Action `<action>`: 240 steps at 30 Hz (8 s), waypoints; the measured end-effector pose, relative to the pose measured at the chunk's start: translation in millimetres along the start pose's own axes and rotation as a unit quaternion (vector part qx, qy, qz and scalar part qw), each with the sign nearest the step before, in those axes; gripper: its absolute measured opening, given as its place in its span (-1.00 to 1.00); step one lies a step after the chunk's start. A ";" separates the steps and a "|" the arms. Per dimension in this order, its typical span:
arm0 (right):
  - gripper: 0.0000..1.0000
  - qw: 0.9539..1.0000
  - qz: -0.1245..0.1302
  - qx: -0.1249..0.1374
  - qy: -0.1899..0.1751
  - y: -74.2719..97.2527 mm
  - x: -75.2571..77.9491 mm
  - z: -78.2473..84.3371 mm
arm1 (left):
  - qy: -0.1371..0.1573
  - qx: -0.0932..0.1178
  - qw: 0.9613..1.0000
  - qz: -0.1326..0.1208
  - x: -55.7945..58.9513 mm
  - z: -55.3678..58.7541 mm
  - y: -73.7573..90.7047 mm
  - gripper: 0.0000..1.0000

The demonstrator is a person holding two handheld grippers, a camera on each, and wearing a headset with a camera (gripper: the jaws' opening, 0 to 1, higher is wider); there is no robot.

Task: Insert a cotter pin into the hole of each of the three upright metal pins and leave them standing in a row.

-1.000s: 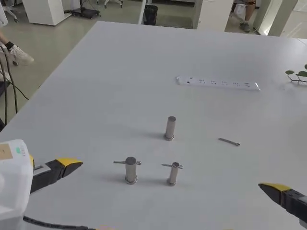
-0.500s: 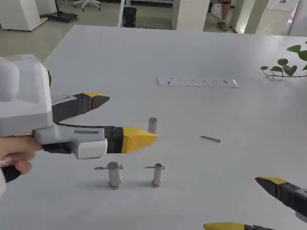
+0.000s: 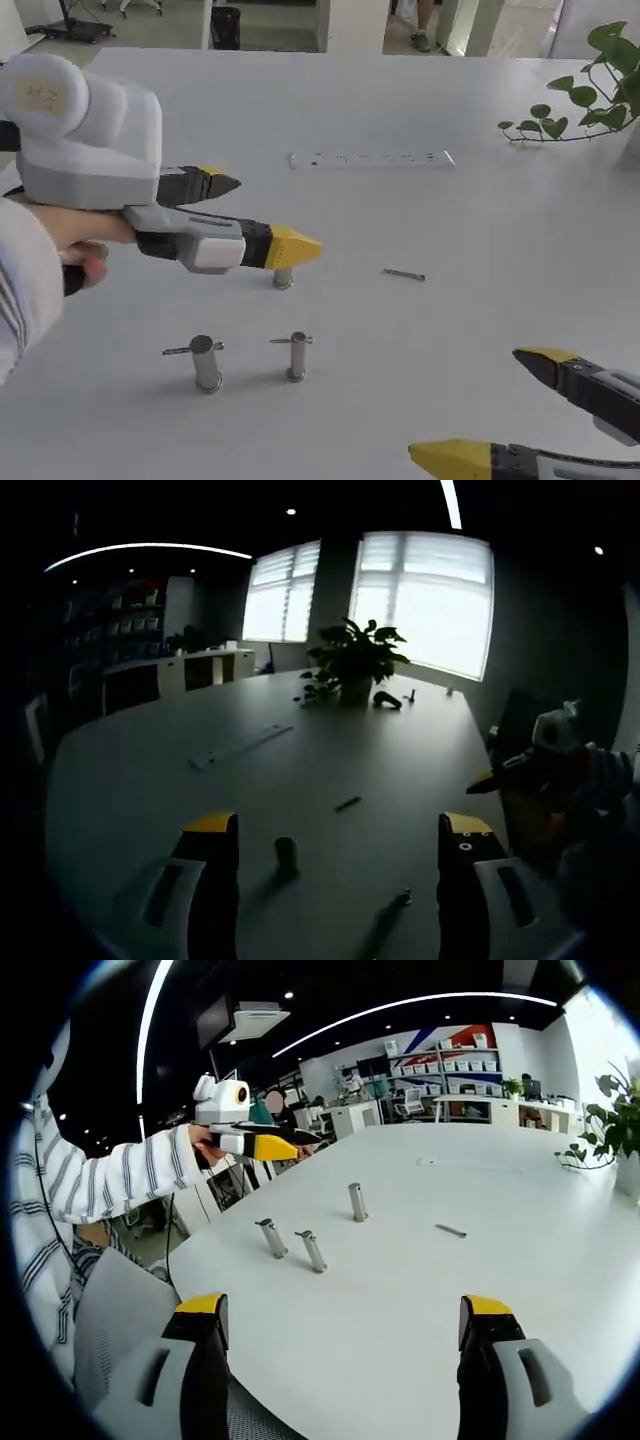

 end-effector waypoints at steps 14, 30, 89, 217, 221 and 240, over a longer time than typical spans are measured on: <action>0.87 1.000 0.011 0.002 0.004 2.2 1.8 -1.2 | -0.017 -0.073 0.997 0.014 -12.6 32.9 -42.9 0.34; 0.80 1.000 0.024 -0.018 0.011 -1.2 6.2 8.2 | -0.025 -0.143 0.989 0.036 -13.7 77.5 -74.3 -0.07; 0.81 1.000 -0.004 -0.006 0.024 2.1 2.2 -0.6 | -0.054 -0.085 0.995 -0.009 14.5 0.1 -19.4 -0.81; 0.86 0.994 -0.029 -0.073 0.080 -8.4 -13.5 29.4 | -0.047 -0.019 0.996 0.075 140.6 85.7 84.8 0.47; 0.86 0.994 -0.028 -0.073 0.083 -6.8 -9.1 25.8 | -0.057 -0.021 0.995 0.078 139.5 83.5 100.2 0.60; 0.54 0.966 0.010 -0.165 0.201 -10.6 40.6 -8.0 | -0.001 -0.039 0.997 0.073 136.0 104.5 122.6 0.98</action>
Point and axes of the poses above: the centre of the closed fingertips' face, and the gripper's own axes: y roughly backward along the fingers, x roughly to its right, z roughly out of its underside, the point moved 2 cm from there along y, roughly backward along the fingers, and after that the axes turned 12 degrees about -y, right-handed, at the moved point
